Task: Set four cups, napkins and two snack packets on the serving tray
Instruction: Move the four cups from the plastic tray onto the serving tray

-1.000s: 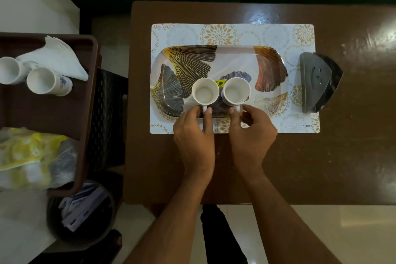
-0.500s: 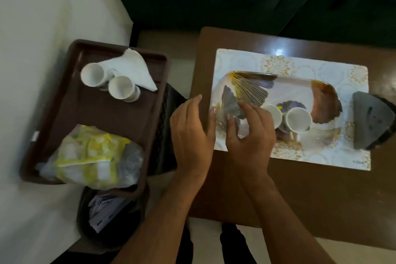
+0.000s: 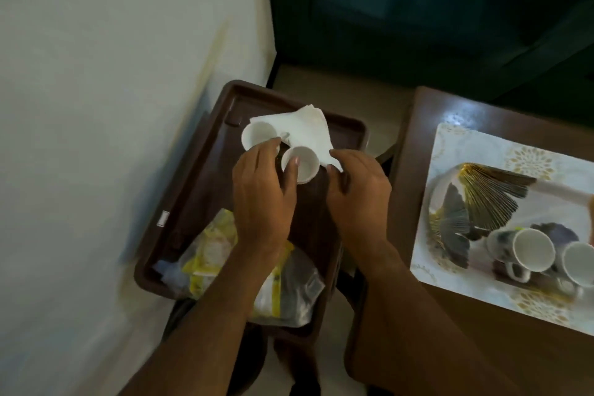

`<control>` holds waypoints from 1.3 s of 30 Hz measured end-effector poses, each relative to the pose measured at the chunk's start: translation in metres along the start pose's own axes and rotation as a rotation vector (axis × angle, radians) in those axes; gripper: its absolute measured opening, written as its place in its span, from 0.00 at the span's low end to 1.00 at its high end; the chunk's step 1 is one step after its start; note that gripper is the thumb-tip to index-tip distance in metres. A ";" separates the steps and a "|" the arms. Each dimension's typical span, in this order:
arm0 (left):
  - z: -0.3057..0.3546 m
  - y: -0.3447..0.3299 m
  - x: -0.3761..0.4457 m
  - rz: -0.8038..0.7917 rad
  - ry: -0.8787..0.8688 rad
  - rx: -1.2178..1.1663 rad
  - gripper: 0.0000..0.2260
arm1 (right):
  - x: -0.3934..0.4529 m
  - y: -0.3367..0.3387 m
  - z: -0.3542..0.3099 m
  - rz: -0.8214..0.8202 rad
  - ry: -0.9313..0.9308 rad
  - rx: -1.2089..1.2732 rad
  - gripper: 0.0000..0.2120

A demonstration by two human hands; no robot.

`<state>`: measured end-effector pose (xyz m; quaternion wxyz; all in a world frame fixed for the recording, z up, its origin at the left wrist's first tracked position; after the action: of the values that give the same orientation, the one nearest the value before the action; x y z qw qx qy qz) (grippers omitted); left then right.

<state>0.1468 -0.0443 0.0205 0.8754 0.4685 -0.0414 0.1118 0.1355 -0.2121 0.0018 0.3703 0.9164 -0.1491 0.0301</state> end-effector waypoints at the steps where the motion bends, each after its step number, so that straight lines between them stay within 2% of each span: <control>1: -0.008 -0.001 0.006 -0.006 0.001 0.010 0.15 | 0.003 -0.008 -0.003 -0.013 -0.007 0.005 0.13; 6: -0.026 -0.007 0.031 -0.027 -0.047 0.042 0.14 | 0.022 -0.036 -0.014 -0.080 0.017 -0.027 0.14; 10: -0.023 -0.013 0.057 -0.072 -0.135 0.068 0.16 | 0.047 -0.058 -0.025 -0.281 0.079 -0.072 0.22; 15: -0.026 -0.048 0.085 -0.363 -0.298 0.117 0.16 | 0.065 -0.084 -0.031 -0.628 0.078 -0.202 0.27; 17: -0.030 -0.059 0.090 -0.471 -0.305 0.118 0.16 | 0.065 -0.090 -0.028 -0.703 0.058 -0.257 0.27; 19: -0.034 -0.061 0.092 -0.504 -0.288 0.112 0.17 | 0.067 -0.089 -0.026 -0.694 0.036 -0.259 0.28; 23: -0.037 -0.045 0.092 -0.403 -0.278 0.089 0.17 | 0.069 -0.085 -0.020 -0.604 0.002 -0.205 0.28; 28: -0.050 -0.029 0.090 -0.344 -0.164 0.084 0.22 | 0.066 -0.076 -0.012 -0.468 -0.031 -0.148 0.21; 32: -0.063 -0.014 0.083 -0.292 -0.106 0.053 0.25 | 0.058 -0.065 -0.009 -0.423 -0.064 -0.177 0.18; 39: -0.087 0.003 0.057 -0.196 0.067 0.005 0.17 | 0.032 -0.049 -0.013 -0.271 -0.103 -0.194 0.12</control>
<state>0.1989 0.0385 -0.0161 0.8819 0.4684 0.0344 0.0414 0.1815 -0.1782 -0.0160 0.4494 0.8884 -0.0450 -0.0817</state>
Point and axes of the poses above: each hand's wrist, its own x-axis towards the middle knuckle, its own y-axis out of the back of the hand, z = x × y, the point moved 8 cm from there along x, towards the middle knuckle, and after that the axes turned 4 degrees about x, right-handed, at the moved point
